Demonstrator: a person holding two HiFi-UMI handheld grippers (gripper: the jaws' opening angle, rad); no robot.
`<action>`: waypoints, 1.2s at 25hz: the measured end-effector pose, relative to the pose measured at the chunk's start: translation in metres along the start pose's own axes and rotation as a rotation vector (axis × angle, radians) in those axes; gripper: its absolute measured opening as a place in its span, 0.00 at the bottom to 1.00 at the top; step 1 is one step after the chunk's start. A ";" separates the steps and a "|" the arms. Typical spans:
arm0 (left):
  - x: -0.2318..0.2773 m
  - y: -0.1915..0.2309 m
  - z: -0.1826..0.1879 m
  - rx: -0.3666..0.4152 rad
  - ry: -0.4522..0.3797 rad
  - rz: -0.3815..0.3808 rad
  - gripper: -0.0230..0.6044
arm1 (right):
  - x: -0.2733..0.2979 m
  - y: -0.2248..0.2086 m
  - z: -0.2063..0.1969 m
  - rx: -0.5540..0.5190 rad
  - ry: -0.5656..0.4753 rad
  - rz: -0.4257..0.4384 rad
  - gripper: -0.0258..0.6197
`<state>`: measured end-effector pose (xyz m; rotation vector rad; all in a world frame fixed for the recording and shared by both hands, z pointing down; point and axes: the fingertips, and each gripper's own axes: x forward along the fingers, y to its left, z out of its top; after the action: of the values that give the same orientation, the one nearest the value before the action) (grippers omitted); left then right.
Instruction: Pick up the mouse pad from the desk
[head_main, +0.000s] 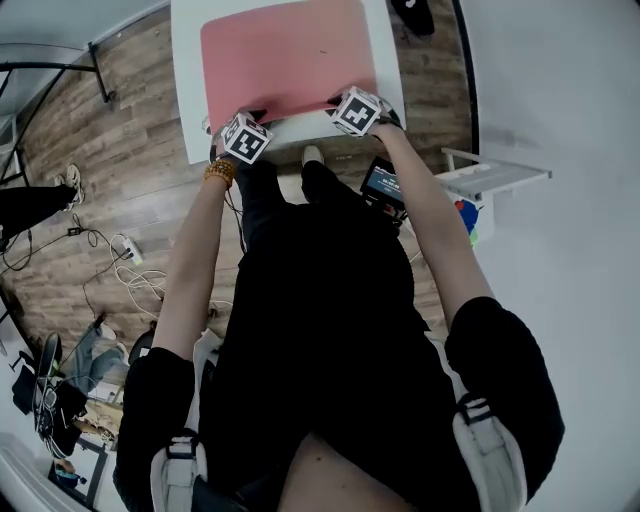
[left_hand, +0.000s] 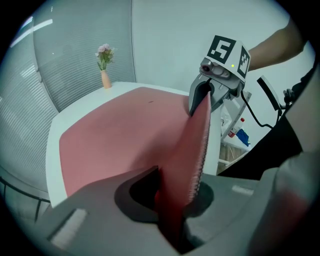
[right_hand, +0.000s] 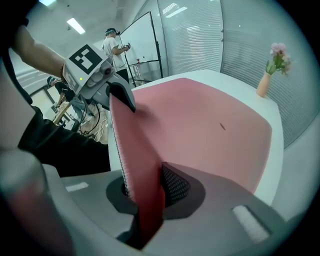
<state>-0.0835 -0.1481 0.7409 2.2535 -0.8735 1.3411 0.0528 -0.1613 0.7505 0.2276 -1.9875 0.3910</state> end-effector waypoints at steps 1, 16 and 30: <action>0.000 -0.003 0.000 -0.007 -0.003 0.002 0.11 | 0.000 0.002 -0.004 0.012 0.000 0.009 0.15; -0.008 -0.022 -0.007 -0.032 -0.022 0.000 0.12 | -0.005 0.011 -0.009 -0.017 -0.019 -0.013 0.15; -0.021 -0.035 -0.011 -0.086 -0.039 -0.011 0.12 | -0.011 0.030 -0.016 0.036 0.015 0.108 0.16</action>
<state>-0.0745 -0.1091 0.7273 2.2222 -0.9130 1.2355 0.0612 -0.1277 0.7417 0.1400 -1.9841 0.4965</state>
